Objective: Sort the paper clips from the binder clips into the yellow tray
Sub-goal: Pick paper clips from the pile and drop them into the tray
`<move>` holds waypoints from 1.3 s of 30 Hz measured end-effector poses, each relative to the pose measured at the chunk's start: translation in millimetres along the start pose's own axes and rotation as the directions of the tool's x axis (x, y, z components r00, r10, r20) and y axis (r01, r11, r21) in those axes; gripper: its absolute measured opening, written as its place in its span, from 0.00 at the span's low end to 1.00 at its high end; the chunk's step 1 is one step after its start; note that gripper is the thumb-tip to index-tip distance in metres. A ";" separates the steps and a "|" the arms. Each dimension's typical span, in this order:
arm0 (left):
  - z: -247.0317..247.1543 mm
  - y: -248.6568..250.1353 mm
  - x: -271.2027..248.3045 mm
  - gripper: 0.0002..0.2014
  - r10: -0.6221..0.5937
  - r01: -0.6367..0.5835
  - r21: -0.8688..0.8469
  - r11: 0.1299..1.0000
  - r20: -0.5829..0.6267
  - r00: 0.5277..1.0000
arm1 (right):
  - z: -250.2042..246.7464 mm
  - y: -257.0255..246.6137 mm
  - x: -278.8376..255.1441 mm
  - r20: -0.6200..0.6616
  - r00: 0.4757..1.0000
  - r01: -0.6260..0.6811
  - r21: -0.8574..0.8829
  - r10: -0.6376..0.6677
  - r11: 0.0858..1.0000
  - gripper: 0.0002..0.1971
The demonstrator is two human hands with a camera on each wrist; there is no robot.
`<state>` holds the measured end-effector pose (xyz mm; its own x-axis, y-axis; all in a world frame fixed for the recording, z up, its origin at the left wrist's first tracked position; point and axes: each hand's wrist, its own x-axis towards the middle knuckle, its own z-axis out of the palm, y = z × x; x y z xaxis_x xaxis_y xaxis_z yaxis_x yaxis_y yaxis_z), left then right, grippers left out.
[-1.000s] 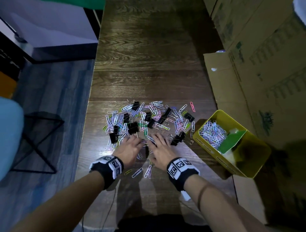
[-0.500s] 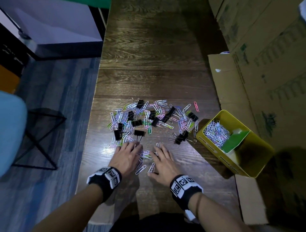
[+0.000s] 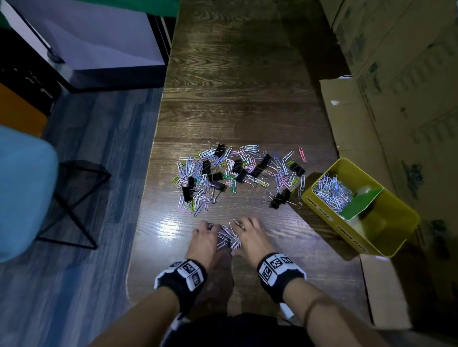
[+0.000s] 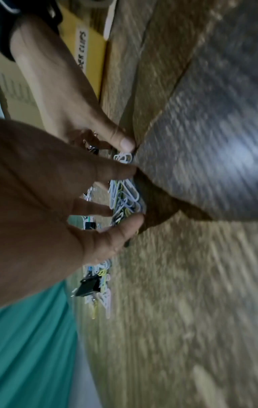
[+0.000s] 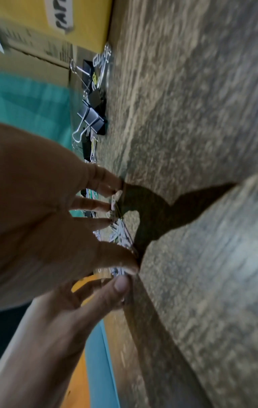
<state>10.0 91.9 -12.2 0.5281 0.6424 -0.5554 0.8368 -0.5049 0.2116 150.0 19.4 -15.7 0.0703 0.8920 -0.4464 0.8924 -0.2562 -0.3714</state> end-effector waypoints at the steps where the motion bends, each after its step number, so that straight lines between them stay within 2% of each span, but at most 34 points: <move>1: 3.9 4.2 -0.1 0.26 -0.004 0.003 -0.073 0.997 -0.021 1.000 | 3.0 -1.6 0.4 -0.008 1.000 0.011 0.026 -0.011 1.000 0.34; 4: 7.8 13.5 -0.1 0.19 0.021 -0.032 -0.203 0.979 -0.057 0.998 | 7.4 -5.0 -4.0 -0.043 0.999 0.032 0.026 -0.031 0.999 0.21; 7: 3.0 14.9 -1.4 0.17 0.053 -0.062 -0.186 0.981 -0.054 0.997 | 10.7 -5.7 -8.3 -0.040 0.999 0.033 0.031 -0.031 0.999 0.15; 12: -5.6 6.1 -1.4 0.21 0.125 -0.118 -0.127 0.985 0.047 0.991 | 11.5 -3.5 -8.4 0.017 1.000 -0.028 0.126 0.026 0.992 0.14; 15: -11.6 6.7 1.9 0.31 0.140 -0.139 -0.017 0.990 0.101 0.985 | 8.5 -0.5 -8.8 0.025 0.999 -0.036 0.147 0.033 0.988 0.14; 17: -12.1 7.7 3.8 0.29 0.136 -0.142 0.048 0.989 0.107 0.985 | 3.7 1.2 -8.9 0.060 0.993 -0.113 0.189 0.104 0.976 0.15; 19: -9.9 7.0 6.3 0.20 0.134 -0.139 0.079 0.987 0.069 0.989 | -2.1 2.7 -9.8 0.110 0.975 -0.214 0.229 0.194 0.950 0.16; 21: -7.6 5.7 9.0 0.17 0.110 -0.110 0.027 0.994 0.002 0.994 | -5.5 4.8 -11.1 0.094 0.964 -0.267 0.307 0.250 0.914 0.17; 25: -13.7 4.7 13.4 0.17 -0.002 -0.034 -0.221 0.975 -0.160 0.987 | -10.7 10.7 -14.6 0.042 0.926 -0.330 0.575 0.376 0.749 0.19; 28: -19.3 -0.4 18.8 0.13 -0.102 -0.009 -0.493 0.870 -0.198 0.975 | -18.4 15.8 -17.7 -0.018 0.910 -0.277 0.718 0.415 0.639 0.19; 31: -27.9 -6.9 26.0 0.13 -0.174 0.036 -0.728 0.685 -0.116 0.978 | -31.0 23.4 -25.4 -0.062 0.887 -0.183 0.862 0.457 0.473 0.18; 34: -44.5 -7.3 34.3 0.13 -0.201 0.069 -0.878 0.474 -0.031 0.979 | -50.7 31.7 -35.1 -0.106 0.862 -0.069 0.944 0.497 0.322 0.15; 36: -61.8 4.1 39.2 0.14 -0.164 0.044 -0.906 0.421 -0.029 0.986 | -64.8 37.4 -43.3 -0.149 0.839 0.013 0.967 0.523 0.255 0.16; 39: -90.4 40.9 47.7 0.14 -0.019 -0.059 -0.901 0.430 -0.074 0.997 | -87.8 50.0 -61.0 -0.226 0.772 0.150 0.973 0.594 0.175 0.16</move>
<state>82.5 154.0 42.7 0.5214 0.6930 -0.4980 0.4590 0.2642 0.8483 229.4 -15.1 64.5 0.6850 0.6205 -0.3818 -0.2673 -0.2734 -0.9240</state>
